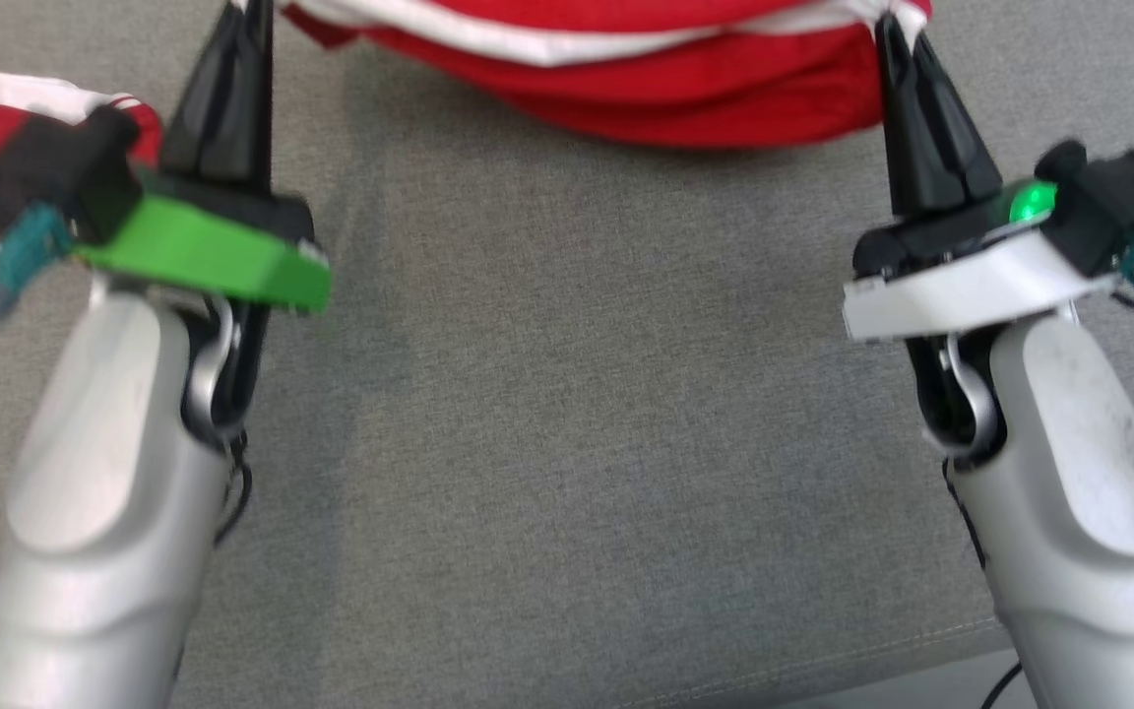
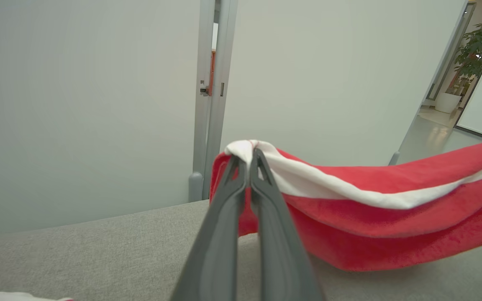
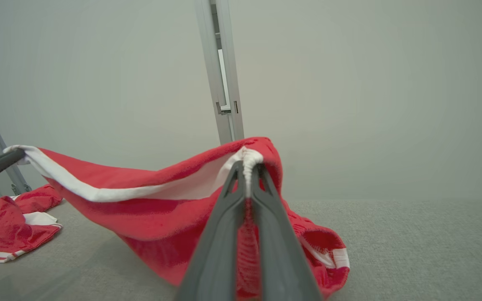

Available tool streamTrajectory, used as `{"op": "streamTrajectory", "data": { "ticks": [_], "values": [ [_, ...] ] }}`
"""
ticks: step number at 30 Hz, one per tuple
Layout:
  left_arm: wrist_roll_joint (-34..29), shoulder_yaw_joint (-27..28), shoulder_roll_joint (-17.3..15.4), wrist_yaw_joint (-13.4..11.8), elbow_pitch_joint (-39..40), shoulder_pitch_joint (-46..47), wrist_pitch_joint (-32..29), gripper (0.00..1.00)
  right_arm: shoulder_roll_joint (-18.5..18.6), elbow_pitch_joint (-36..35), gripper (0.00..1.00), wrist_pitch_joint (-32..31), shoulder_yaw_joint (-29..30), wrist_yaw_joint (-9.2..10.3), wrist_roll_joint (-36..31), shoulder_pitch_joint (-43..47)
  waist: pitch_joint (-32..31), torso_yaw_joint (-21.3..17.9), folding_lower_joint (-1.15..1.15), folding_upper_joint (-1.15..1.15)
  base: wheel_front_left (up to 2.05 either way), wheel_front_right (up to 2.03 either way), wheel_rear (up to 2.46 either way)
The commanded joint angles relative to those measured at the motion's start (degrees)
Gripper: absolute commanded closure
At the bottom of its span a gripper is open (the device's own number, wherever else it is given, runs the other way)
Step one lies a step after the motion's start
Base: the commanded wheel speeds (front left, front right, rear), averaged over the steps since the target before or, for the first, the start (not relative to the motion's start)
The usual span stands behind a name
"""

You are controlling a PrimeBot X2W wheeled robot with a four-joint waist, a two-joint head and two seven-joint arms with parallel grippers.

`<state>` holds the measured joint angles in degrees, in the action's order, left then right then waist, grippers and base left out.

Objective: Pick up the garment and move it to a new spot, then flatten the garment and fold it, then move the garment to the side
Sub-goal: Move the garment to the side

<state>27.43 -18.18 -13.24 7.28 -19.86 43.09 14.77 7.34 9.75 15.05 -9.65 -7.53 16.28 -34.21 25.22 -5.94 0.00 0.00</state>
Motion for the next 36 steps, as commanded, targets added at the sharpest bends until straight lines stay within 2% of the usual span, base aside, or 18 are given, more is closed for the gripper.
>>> {"op": "streamTrajectory", "data": {
  "ticks": [1, 13, 22, 28, 36],
  "values": [
    [0.03, 0.19, -0.71, -0.40, 2.37, -3.73, 0.25, 1.00, 0.22, -1.52, 1.00, 0.18, -0.20, 0.08, 0.60, 2.56, -2.88, 0.53, 0.00, 0.00, 0.00, 0.00, 0.00],
    [0.52, 0.29, -2.11, -6.91, 25.27, -31.09, 0.35, 1.00, -0.43, -13.97, 1.00, 0.19, -0.78, 0.08, 1.27, 21.46, -13.07, 1.25, 0.00, 0.00, 0.00, 0.00, 0.00],
    [0.33, -0.59, -3.86, -11.44, 38.68, -44.75, -2.86, 1.00, 1.30, -22.06, 1.00, 0.18, -0.15, 0.08, 1.11, 34.53, -16.98, 0.94, 0.00, 0.00, 0.00, 0.00, 0.00],
    [2.10, -1.12, -4.78, -11.44, 38.62, -46.37, -6.10, 1.00, 0.80, -19.56, 1.00, 0.19, -0.93, 0.07, 2.80, 37.87, -16.13, -0.56, 0.00, 0.00, 0.00, 0.00, 0.00],
    [3.17, -2.62, -4.81, -7.05, 27.10, -36.42, -8.35, 1.00, -1.27, -11.65, 1.00, 0.19, -1.64, 0.07, 4.80, 33.16, -12.37, -2.60, 0.00, 0.00, 0.00, 0.00, 0.00]
  ]
}}
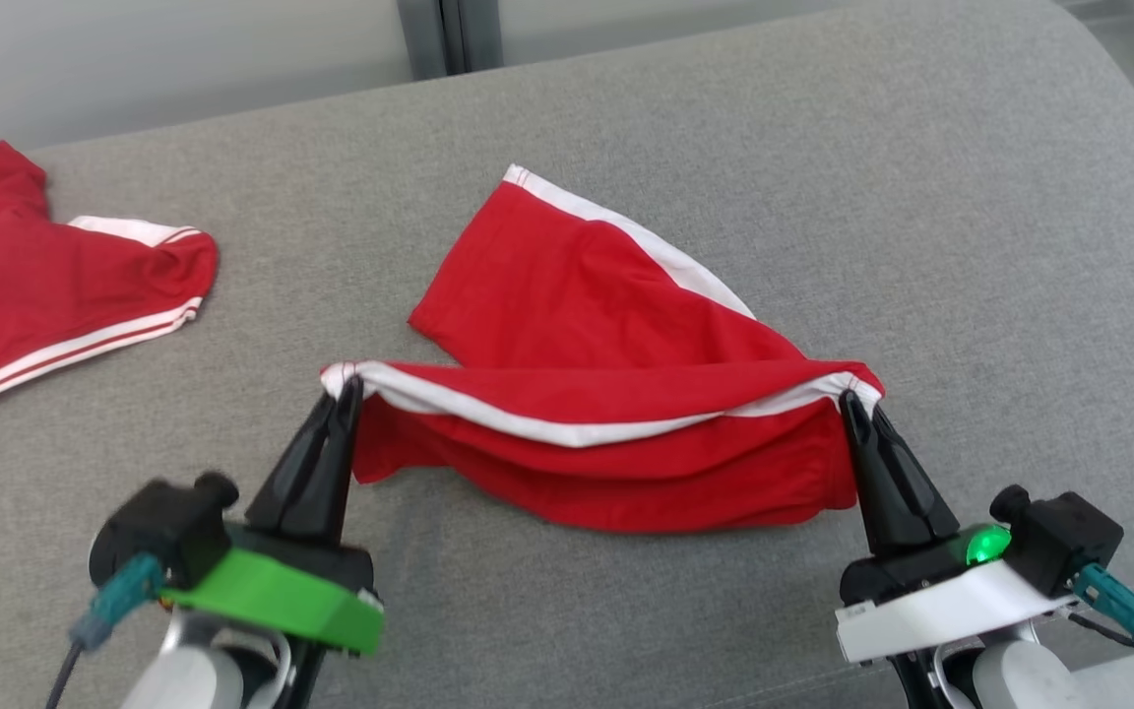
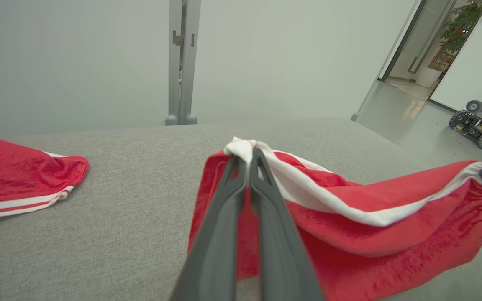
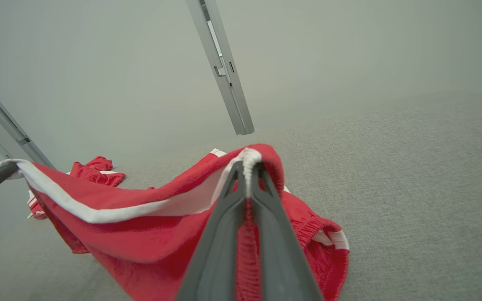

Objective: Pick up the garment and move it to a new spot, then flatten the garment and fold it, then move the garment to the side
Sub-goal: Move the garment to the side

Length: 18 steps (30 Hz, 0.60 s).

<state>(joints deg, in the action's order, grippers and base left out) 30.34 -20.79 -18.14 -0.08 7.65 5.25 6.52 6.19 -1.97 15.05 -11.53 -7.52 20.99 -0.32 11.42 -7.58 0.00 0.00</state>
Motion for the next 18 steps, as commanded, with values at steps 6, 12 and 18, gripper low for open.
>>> {"op": "streamTrajectory", "data": {
  "ticks": [6, 12, 18],
  "values": [
    [-1.38, -1.40, 1.37, 2.83, -12.53, 13.44, -1.03, 1.00, -2.21, 4.31, 1.00, 0.19, 2.88, 0.06, 0.34, -4.27, 4.96, -2.29, 0.00, 0.00, 0.00, 0.00, 0.00],
    [-3.72, -4.66, 5.74, 4.66, -30.26, 31.14, -3.21, 1.00, -3.28, 7.78, 1.00, 0.19, 4.69, 0.06, 2.83, -8.62, 10.38, -4.92, 0.00, 0.00, 0.00, 0.00, 0.00],
    [-5.04, -5.96, 7.81, 4.71, -40.77, 40.22, -4.44, 1.00, -3.29, 8.78, 1.00, 0.19, 3.71, 0.06, 5.75, -11.15, 13.03, -6.61, 0.00, 0.00, 0.00, 0.00, 0.00]
  ]
}}
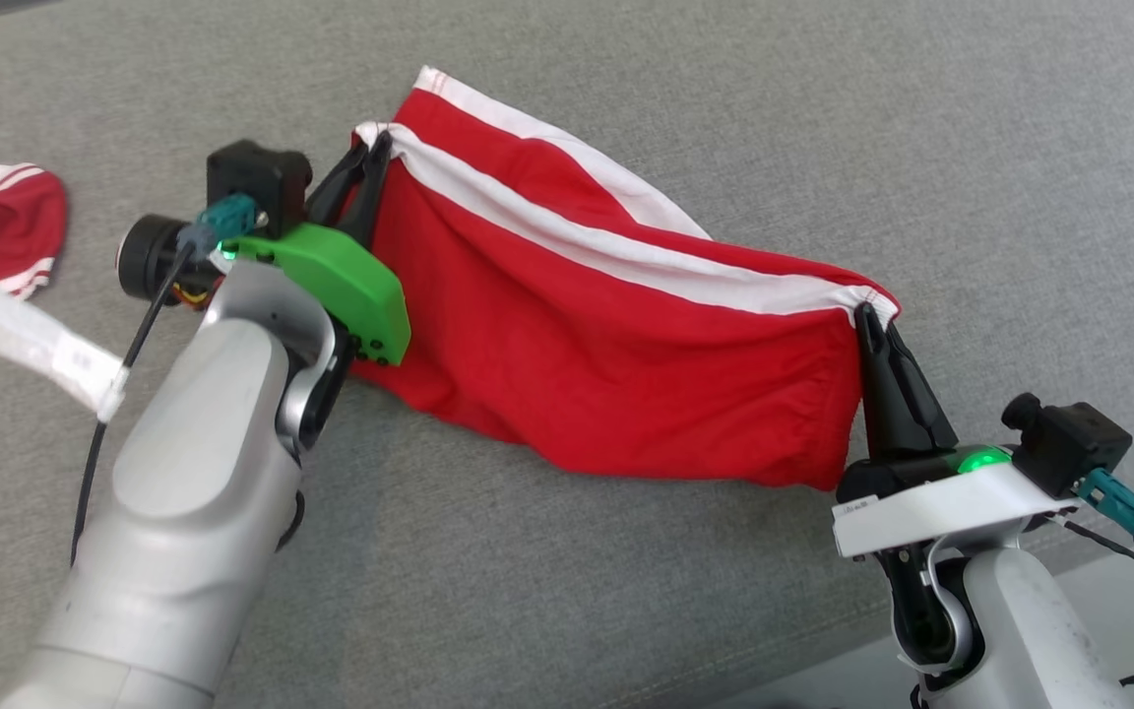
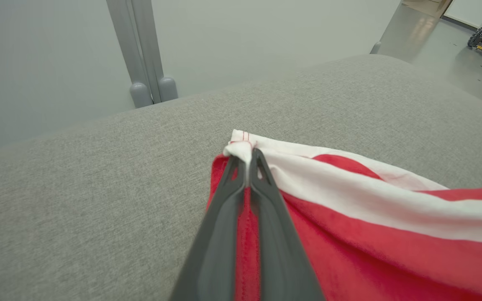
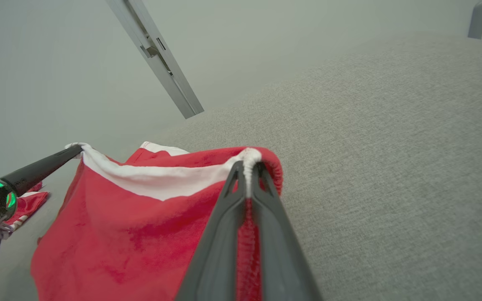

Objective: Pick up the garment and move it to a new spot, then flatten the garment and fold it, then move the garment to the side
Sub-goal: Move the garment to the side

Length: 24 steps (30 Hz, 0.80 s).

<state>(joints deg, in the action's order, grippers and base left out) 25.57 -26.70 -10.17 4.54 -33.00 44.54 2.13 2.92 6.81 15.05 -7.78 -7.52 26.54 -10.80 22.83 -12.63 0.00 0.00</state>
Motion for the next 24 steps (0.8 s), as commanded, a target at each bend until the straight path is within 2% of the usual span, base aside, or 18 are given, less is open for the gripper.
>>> {"op": "streamTrajectory", "data": {
  "ticks": [1, 14, 15, 16, 17, 18, 19, 24],
  "values": [
    [-0.60, -0.39, 0.09, 0.17, -1.80, 2.39, -0.27, 1.00, -0.02, 0.19, 1.00, 0.19, -0.37, 0.06, 0.49, -1.06, 1.99, -1.86, 0.00, 0.00, 0.00, 0.00, 0.00],
    [-1.81, -1.50, 2.36, -0.10, -17.82, 13.67, 0.39, 1.00, -0.03, 3.36, 1.00, 0.19, -2.63, 0.06, 2.97, -3.97, 3.69, -4.29, 0.00, 0.00, 0.00, 0.00, 0.00],
    [-1.84, -1.58, 2.53, -0.06, -18.53, 13.96, 0.75, 0.84, -0.02, 3.50, 1.00, 0.19, -2.74, 0.07, 3.14, -4.00, 3.68, -4.33, 0.00, 0.00, 0.00, 0.00, 0.00],
    [-1.92, -1.75, 2.77, 0.04, -19.29, 14.28, 1.30, 0.55, -0.02, 3.69, 0.85, 0.19, -2.94, 0.06, 3.35, -4.09, 3.66, -4.35, 0.00, 0.00, 0.00, 0.00, 0.00],
    [-1.95, -1.90, 2.99, 0.14, -19.88, 14.49, 1.75, 0.33, -0.03, 3.82, 0.65, 0.19, -3.10, 0.06, 3.31, -4.16, 3.61, -4.34, 0.00, 0.00, 0.00, 0.00, 0.00],
    [-2.03, -2.11, 3.16, 0.29, -20.47, 14.73, 2.36, 0.02, -0.02, 3.89, 0.44, 0.19, -3.18, 0.06, 3.30, -4.18, 3.54, -4.31, 0.00, 0.00, 0.00, 0.00, 0.00],
    [-2.11, -2.30, 3.34, 0.46, -20.86, 14.91, 2.92, 0.00, -0.02, 3.96, 0.00, 0.19, -3.22, 0.06, 3.27, -4.18, 3.46, -4.27, 0.00, 0.00, 0.00, 0.00, 0.00],
    [-2.14, -3.37, 4.39, 0.93, -22.88, 15.33, 5.73, 0.00, -0.02, 3.91, 0.00, 0.19, -2.85, 0.06, 1.85, -3.81, 2.60, -3.86, 0.00, 0.00, 0.00, 0.00, 0.00]
  ]
}}
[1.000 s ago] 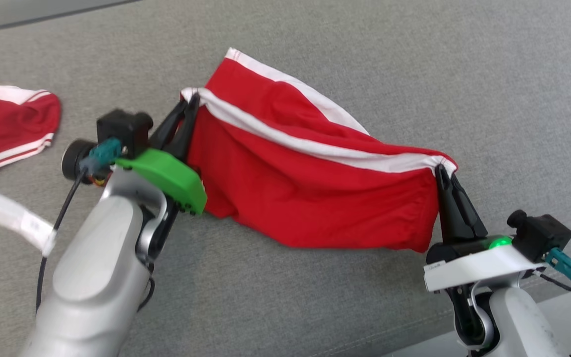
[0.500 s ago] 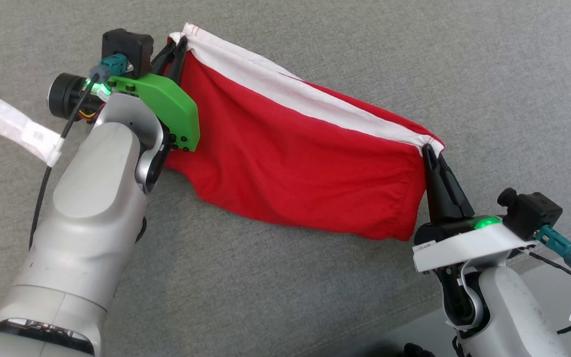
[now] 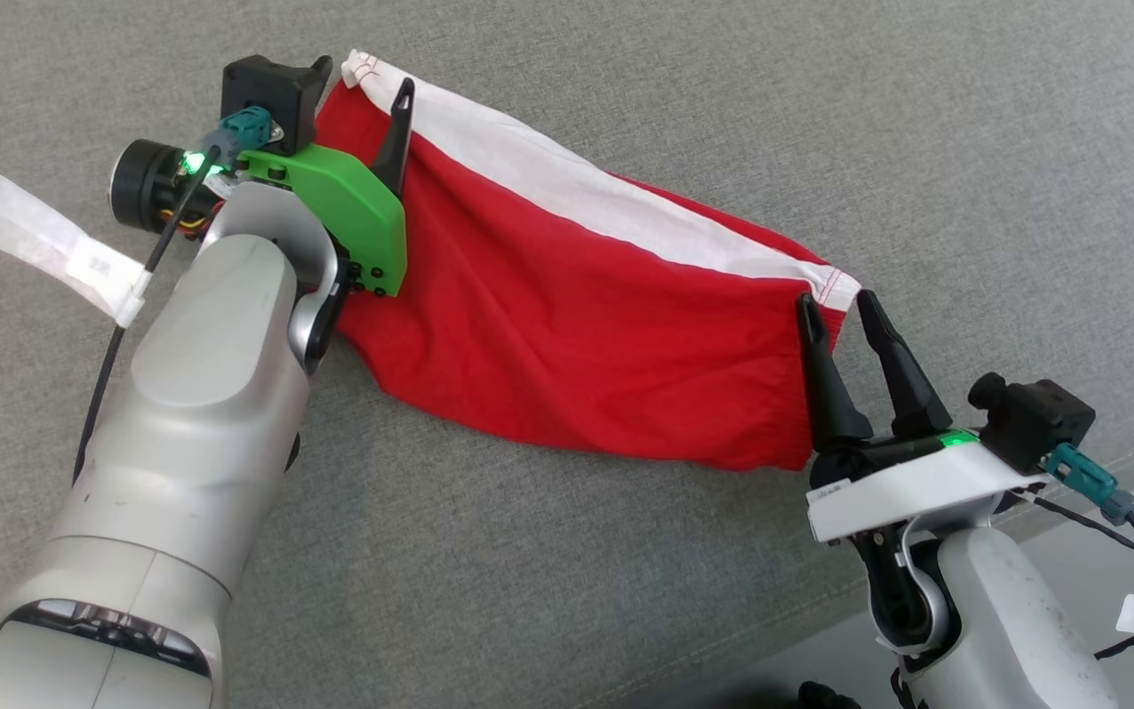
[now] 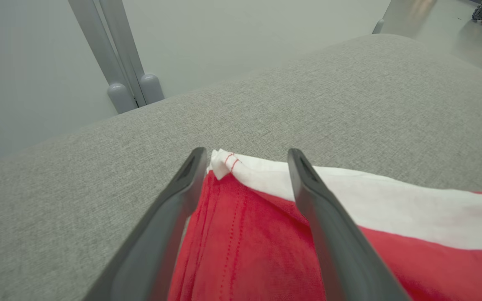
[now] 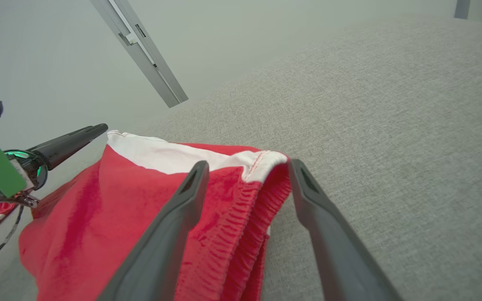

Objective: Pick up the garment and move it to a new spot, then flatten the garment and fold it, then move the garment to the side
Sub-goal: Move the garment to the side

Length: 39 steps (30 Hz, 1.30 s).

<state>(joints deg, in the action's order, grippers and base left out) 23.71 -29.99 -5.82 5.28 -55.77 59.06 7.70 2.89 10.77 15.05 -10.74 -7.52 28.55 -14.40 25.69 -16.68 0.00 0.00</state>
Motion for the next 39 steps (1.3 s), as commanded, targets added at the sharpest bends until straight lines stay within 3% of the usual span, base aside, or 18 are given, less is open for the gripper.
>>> {"op": "streamTrajectory", "data": {
  "ticks": [1, 9, 19, 31, 32, 33, 34, 35, 39],
  "values": [
    [-0.22, -0.35, 0.31, 0.35, -0.42, 0.84, 0.81, 0.00, 0.00, -0.27, 0.00, 0.19, 0.36, 0.06, -0.64, 0.11, -0.57, 0.39, 0.00, 0.00, 0.00, 0.00, 0.00],
    [2.47, -1.32, 1.25, 1.46, -2.12, -2.50, 1.77, 0.00, 0.04, -3.32, 0.00, 0.19, 4.91, 0.06, -5.29, 4.82, -4.76, 2.76, 0.00, 0.00, 0.00, 0.00, 0.00],
    [5.45, -1.78, -0.45, 1.79, -5.17, -5.72, -6.96, 0.00, 0.00, -8.35, 0.00, 0.18, 10.79, 0.06, -9.95, 9.31, -7.96, 4.01, 0.00, 0.00, 0.00, 0.00, 0.00],
    [8.71, -1.18, -1.13, 1.39, -7.34, -6.45, -17.36, 0.00, 0.02, -11.99, 0.00, 0.19, 11.48, 0.06, -10.39, 9.71, -6.94, 2.66, 0.00, 0.00, 0.00, 0.00, 0.00],
    [8.96, -1.38, -1.09, 1.51, -7.29, -6.59, -18.07, 0.14, 0.01, -12.08, 0.00, 0.19, 11.54, 0.06, -10.38, 9.77, -6.92, 2.62, 0.00, 0.00, 0.00, 0.00, 0.00],
    [9.21, -1.66, -1.00, 1.66, -7.06, -6.82, -18.74, 0.59, 0.01, -12.14, 0.00, 0.19, 11.64, 0.06, -10.37, 9.75, -6.91, 2.60, 0.00, 0.00, 0.00, 0.00, 0.00],
    [9.40, -1.81, -0.87, 1.79, -6.83, -7.07, -19.18, 0.74, 0.01, -12.20, 0.00, 0.19, 11.71, 0.06, -10.37, 9.77, -6.92, 2.61, 0.00, 0.00, 0.00, 0.00, 0.00],
    [9.63, -1.97, -0.72, 1.92, -6.42, -7.41, -19.56, 1.00, 0.02, -12.25, 0.00, 0.19, 11.81, 0.06, -10.35, 9.82, -6.97, 2.65, 0.00, 0.00, 0.00, 0.00, 0.00],
    [10.38, -2.28, -0.88, 1.92, -4.44, -8.13, -19.55, 1.00, 0.02, -12.50, 0.00, 0.19, 12.20, 0.06, -10.27, 9.55, -7.30, 3.15, 0.00, 0.00, 0.00, 0.00, 0.00]
  ]
}}
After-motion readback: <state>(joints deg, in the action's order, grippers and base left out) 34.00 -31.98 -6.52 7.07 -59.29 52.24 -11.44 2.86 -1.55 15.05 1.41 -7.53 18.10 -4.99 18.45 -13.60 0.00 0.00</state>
